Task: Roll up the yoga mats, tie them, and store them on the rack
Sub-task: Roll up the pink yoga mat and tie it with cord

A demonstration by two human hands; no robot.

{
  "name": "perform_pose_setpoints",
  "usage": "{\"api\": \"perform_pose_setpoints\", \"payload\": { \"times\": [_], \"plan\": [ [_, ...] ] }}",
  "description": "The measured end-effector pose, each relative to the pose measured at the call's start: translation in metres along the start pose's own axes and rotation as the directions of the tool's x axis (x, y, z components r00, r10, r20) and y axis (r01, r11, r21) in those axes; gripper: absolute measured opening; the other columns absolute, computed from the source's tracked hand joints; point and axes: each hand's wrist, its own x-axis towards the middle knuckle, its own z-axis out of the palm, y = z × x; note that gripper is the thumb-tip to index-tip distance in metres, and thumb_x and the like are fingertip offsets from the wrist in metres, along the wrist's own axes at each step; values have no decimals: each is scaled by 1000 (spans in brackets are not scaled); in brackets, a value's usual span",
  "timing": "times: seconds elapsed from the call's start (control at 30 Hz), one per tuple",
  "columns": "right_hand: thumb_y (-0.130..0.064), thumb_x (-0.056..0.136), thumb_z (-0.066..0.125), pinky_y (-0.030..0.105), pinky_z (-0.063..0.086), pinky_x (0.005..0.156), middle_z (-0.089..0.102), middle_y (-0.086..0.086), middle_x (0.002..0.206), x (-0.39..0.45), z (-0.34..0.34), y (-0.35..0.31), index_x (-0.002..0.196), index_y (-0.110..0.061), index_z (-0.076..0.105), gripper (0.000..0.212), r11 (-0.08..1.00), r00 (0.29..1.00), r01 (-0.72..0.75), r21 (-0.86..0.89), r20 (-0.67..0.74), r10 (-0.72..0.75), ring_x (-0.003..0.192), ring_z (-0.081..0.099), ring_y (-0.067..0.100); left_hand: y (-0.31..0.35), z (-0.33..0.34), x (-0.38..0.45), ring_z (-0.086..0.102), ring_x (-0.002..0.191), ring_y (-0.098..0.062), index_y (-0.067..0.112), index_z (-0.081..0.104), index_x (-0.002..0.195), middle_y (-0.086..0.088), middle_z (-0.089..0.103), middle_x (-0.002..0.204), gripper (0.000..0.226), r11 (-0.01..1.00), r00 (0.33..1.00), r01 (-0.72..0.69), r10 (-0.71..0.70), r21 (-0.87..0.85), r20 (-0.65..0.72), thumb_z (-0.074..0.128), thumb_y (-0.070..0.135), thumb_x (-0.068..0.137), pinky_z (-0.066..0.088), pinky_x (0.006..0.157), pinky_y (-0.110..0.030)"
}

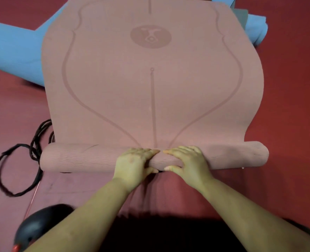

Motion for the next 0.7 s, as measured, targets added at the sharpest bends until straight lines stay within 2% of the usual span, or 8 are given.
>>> {"api": "perform_pose_setpoints", "payload": {
  "times": [0.1,0.23,0.3,0.37,0.43,0.5,0.6,0.7],
  "plan": [
    [-57,73,52,29,29,96,69,-7,111,-1,-2,-3,112,-27,68,52,1000,999,-15,-5,-37,14,103,62,16,-3,-11,5,56,116,-11,35,56,129,13,61,125,64,995,996,30,-22,-93,89,71,56,71,39,92,-21],
    [-43,80,55,34,30,102,65,1,120,-7,9,-12,113,-20,68,43,998,977,25,-65,-209,-38,113,49,15,-16,-18,28,46,127,-10,38,45,137,11,52,137,68,993,976,33,-7,-115,217,63,60,76,34,97,-21],
    [-43,80,56,33,29,104,65,2,122,-4,14,-11,115,-20,68,44,1000,977,-1,4,-212,1,116,48,15,-21,-18,35,47,127,-13,32,47,137,6,52,138,69,991,967,25,10,-133,254,60,62,76,33,100,-22],
    [-45,80,56,34,33,103,66,2,120,9,13,-6,115,-20,68,45,998,983,-27,49,-181,35,115,52,16,-20,-14,34,58,117,-21,21,58,129,-4,60,129,68,996,991,-25,36,-84,133,50,64,77,39,100,-29],
    [-46,79,59,35,37,102,66,3,120,32,5,-1,115,-19,69,46,992,992,-82,96,-88,90,115,57,21,-19,-5,25,64,107,-28,14,66,119,-11,65,120,61,1000,1000,-14,14,-23,22,45,56,80,45,96,-42],
    [-42,78,65,37,35,104,64,4,123,47,-4,0,117,-19,68,45,979,989,-147,141,1,149,118,57,23,-17,6,16,60,112,-31,13,64,121,-11,63,124,59,1000,1000,-10,10,6,0,46,53,81,43,98,-46],
    [-47,79,59,42,39,104,63,4,124,32,6,-6,115,-17,69,48,996,990,-80,27,-110,82,120,55,25,-23,9,20,60,111,-31,14,65,119,-10,63,123,57,999,1000,-6,6,-48,-1,48,51,79,44,96,-47],
    [-51,78,53,36,23,109,58,3,132,20,19,-12,121,-18,65,55,998,988,-60,11,-140,61,126,47,22,-31,1,37,64,105,-34,13,68,114,-12,66,117,58,998,999,-30,31,-62,20,48,52,77,47,91,-48]
  ]
}}
